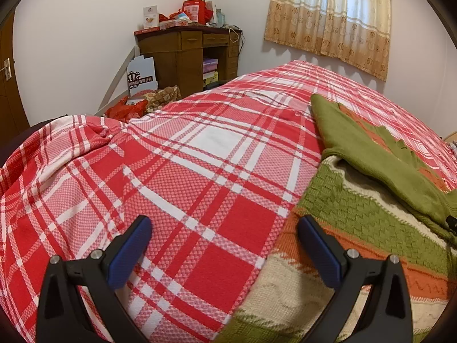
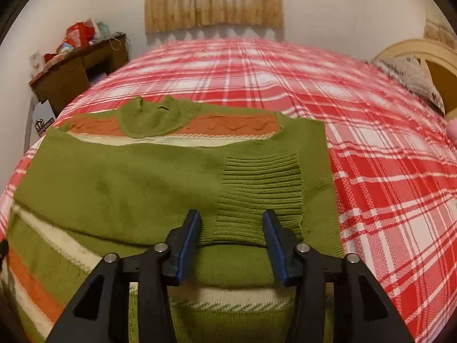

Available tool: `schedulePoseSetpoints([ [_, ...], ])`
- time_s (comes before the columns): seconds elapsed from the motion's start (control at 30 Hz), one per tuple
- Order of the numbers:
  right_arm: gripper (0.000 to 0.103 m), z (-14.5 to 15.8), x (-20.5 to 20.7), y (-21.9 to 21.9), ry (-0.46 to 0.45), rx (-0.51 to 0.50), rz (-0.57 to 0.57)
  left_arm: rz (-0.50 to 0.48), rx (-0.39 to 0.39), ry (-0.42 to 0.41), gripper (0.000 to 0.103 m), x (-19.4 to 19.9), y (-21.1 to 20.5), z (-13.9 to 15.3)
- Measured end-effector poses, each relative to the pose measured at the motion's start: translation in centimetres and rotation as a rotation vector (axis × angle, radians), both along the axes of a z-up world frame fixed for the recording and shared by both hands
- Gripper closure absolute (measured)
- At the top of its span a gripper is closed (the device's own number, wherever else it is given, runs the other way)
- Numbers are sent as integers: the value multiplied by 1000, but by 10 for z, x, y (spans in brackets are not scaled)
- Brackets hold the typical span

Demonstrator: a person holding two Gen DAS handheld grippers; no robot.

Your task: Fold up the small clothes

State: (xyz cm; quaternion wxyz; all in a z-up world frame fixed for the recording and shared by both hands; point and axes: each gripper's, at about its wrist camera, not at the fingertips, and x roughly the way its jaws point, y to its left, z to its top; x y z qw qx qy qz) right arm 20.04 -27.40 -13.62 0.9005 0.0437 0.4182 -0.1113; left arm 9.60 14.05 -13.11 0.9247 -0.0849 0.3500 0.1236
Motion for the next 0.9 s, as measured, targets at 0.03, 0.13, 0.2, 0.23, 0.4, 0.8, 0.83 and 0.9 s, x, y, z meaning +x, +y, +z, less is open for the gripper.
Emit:
schedulePoseSetpoints([
  [0.03,53,2,0,-2,17,11,4,0,0,2,0,0,0,0],
  [0.13,53,22,-25,-5,4,12,-38,-2,-3,3,0,-1,0,0],
  [0.2,53,45,-58,-5,-92,56,-28,-14,-18,5,0,-2,2,1],
  [0.23,53,56,-75,-5,-125,65,-13,-24,-21,10,0,-2,3,1],
  [0.4,53,84,-160,-5,-173,-17,48,-142,13,51,0,-12,0,7],
  [0.8,53,53,-307,-21,-91,95,71,-440,74,-48,0,-114,-12,48],
  [0.83,53,44,-312,-19,-74,136,77,-453,76,-46,0,-118,-13,50],
  [0.9,53,32,-318,-13,-52,156,94,-467,88,-54,0,-126,-15,53],
])
